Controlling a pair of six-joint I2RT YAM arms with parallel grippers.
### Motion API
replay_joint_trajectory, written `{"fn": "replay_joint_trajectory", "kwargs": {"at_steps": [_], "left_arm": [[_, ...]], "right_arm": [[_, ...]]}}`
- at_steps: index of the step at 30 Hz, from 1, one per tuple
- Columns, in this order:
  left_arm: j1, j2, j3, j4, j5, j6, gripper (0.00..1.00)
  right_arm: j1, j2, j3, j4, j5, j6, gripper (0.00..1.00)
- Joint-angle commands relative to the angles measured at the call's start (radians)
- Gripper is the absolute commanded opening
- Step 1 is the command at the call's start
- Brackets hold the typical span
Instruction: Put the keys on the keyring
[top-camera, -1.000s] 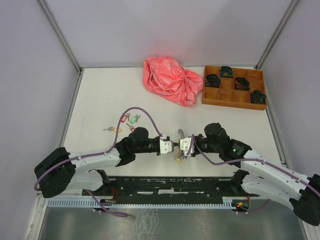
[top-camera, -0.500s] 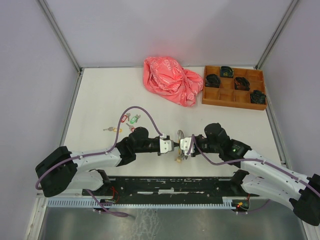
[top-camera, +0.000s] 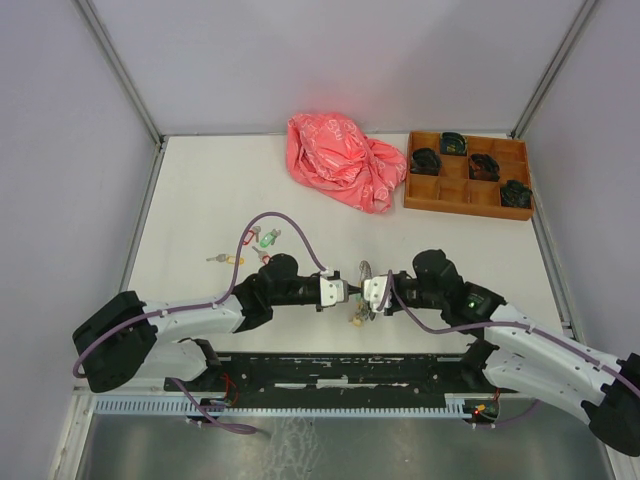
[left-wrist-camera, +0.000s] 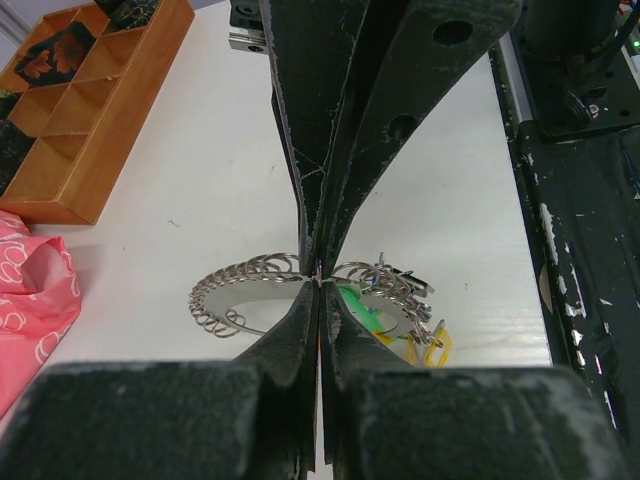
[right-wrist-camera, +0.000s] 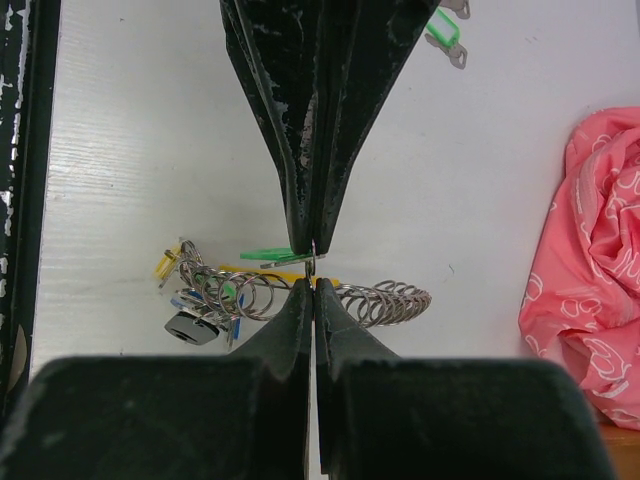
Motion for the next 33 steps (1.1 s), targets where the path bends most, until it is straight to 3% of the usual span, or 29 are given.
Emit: {"fn": "replay_joint_trajectory", "kwargs": {"at_steps": [1,23,33], "left_arm": [[-0.007,0.019,0.026,-0.025,0.019,-0.017,0.03],[-0.007,0.023,0.031,0.012,0.075,-0.043,0.03],[-0.004,0.031,0.028,-0.023,0.04,-0.043,0.03]], "right_arm": [[0.004,-0.047,0.014,0.17,-0.051,0.016,0.01],[0.004,-0.049,-0.004,0.227,-0.088,0.036,0.01],[0.004,-0.116,-0.026,0.24,-0.029,0.035,0.01]]}}
